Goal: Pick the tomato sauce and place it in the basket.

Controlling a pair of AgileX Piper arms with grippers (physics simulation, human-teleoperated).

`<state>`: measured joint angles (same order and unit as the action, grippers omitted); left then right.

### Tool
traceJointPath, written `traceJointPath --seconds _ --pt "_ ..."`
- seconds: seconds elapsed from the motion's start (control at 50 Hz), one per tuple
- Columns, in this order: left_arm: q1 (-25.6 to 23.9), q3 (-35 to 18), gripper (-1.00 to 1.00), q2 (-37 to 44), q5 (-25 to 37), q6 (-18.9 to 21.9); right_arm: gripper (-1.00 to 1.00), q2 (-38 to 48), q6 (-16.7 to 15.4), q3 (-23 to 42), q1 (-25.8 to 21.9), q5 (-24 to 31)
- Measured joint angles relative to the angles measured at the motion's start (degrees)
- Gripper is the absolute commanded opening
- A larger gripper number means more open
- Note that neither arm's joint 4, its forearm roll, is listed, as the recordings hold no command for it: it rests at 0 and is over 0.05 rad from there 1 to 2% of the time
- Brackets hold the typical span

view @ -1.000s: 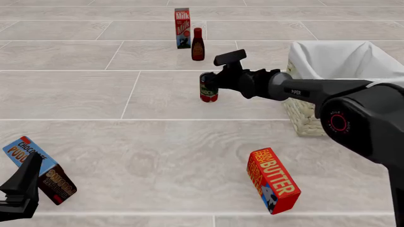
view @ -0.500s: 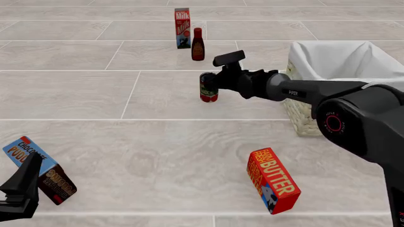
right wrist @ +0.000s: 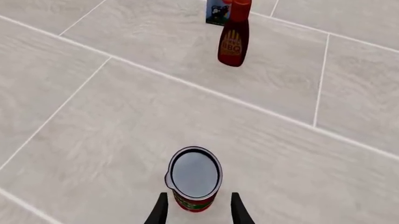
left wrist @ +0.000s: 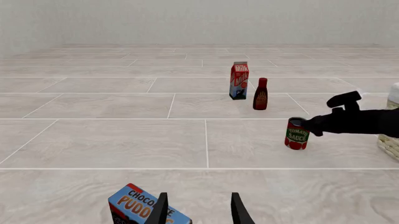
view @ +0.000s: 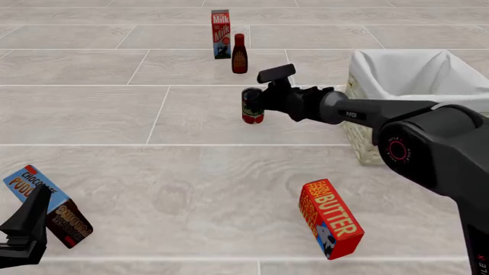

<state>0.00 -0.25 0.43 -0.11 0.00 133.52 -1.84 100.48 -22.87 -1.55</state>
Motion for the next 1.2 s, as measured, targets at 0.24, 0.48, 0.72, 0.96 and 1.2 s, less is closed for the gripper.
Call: traceJointPath --seconds 0.24,0.48,0.72,0.96,1.2 --pt "0.0 0.0 1.00 0.0 0.0 0.0 1.00 0.8 0.2 0.6 0.0 0.0" --pt "0.0 0.0 1.00 0.0 0.0 0.0 1.00 1.5 0.4 0.9 -0.1 0.0" --pt "0.0 0.0 1.00 0.0 0.0 0.0 1.00 1.9 0.6 0.9 -0.2 -0.2" --pt "0.0 0.0 1.00 0.0 0.0 0.0 1.00 2.3 0.9 0.8 -0.2 -0.5" --pt "0.0 0.0 1.00 0.0 0.0 0.0 1.00 2.8 1.2 0.9 -0.2 -0.6"
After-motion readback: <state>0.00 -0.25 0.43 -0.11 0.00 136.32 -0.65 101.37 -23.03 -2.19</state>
